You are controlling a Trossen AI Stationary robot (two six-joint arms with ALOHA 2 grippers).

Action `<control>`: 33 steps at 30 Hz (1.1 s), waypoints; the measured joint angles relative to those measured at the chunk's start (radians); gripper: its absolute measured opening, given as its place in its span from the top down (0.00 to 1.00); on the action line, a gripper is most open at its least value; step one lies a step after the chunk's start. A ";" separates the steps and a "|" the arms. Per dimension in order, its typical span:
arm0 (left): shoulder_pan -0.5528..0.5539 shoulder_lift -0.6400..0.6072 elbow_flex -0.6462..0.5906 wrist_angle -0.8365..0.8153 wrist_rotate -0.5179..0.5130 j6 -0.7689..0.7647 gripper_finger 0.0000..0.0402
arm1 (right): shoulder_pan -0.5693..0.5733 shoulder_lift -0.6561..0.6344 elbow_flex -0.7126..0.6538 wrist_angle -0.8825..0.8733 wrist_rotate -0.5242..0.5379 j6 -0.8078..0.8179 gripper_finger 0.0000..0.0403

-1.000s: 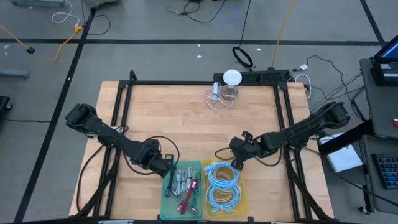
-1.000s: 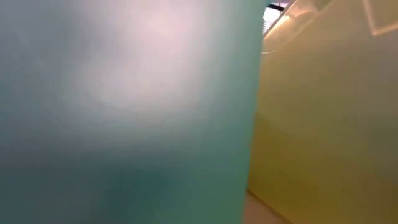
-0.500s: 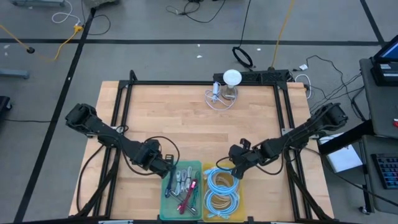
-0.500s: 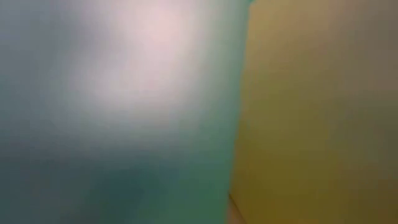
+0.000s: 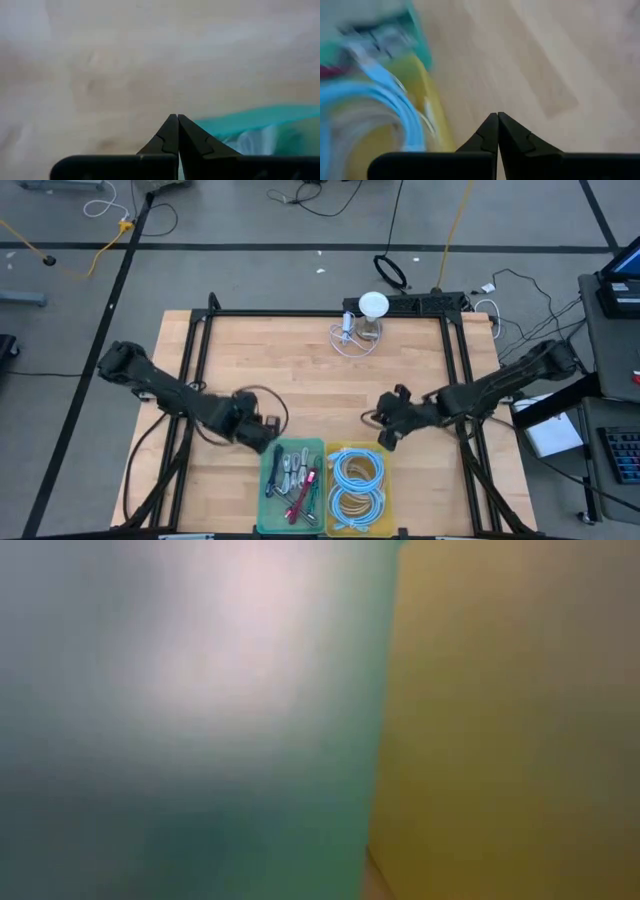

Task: Pick & Place USB Port
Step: Return to Home Position

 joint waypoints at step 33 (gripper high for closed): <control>-0.201 -1.080 -0.926 1.208 -0.962 0.792 1.00 | -0.193 -1.178 -0.456 0.016 -0.341 -0.300 1.00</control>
